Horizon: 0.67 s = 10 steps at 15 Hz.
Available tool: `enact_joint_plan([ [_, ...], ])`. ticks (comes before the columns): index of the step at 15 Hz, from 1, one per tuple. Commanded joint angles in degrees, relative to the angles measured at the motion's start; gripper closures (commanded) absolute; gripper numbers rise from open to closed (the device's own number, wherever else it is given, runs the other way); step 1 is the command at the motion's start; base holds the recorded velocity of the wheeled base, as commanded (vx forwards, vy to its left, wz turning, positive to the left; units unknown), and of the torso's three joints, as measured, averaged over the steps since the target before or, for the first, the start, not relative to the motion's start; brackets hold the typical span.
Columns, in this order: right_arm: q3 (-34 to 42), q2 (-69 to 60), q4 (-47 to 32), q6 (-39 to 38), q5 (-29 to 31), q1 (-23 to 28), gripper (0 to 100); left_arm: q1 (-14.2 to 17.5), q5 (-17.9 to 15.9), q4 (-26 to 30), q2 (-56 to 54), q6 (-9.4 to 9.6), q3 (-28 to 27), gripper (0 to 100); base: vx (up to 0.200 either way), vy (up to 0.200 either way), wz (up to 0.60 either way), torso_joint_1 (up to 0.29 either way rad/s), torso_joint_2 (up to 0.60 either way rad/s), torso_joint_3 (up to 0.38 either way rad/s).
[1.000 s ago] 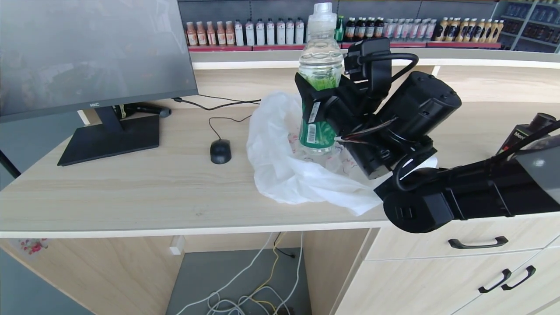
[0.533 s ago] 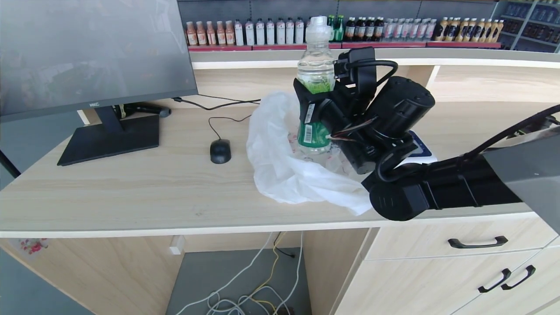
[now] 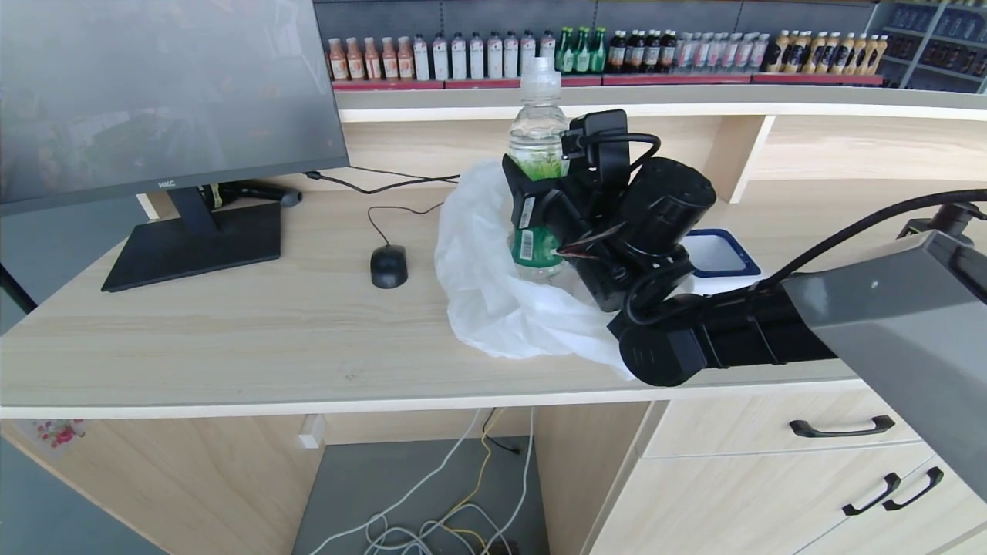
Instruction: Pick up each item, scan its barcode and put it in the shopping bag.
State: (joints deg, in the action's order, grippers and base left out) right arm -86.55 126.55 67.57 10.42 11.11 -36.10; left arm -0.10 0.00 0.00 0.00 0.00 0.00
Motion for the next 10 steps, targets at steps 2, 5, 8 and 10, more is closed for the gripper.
enact_joint_plan([
  [2,-0.19,1.24,0.02,0.04,-0.12,0.06,100,0.01,0.0,0.0,0.0,0.0,0.0,0,0.0,0.0,0.0,0.0,0.0,0.0],
  [5,-0.28,1.68,0.02,0.04,-0.12,0.15,100,0.01,0.0,0.0,0.0,0.0,0.0,0,0.0,0.0,0.0,0.0,0.0,0.0],
  [8,-0.63,2.21,0.1,0.04,-0.12,0.06,100,0.01,0.0,0.0,0.0,0.0,0.0,0,0.0,0.0,0.0,0.0,0.0,0.0],
  [10,-0.63,2.21,0.1,-0.05,-0.03,0.06,100,0.01,0.0,0.0,0.0,0.0,0.0,0,0.0,0.0,0.0,0.0,0.0,0.0],
])
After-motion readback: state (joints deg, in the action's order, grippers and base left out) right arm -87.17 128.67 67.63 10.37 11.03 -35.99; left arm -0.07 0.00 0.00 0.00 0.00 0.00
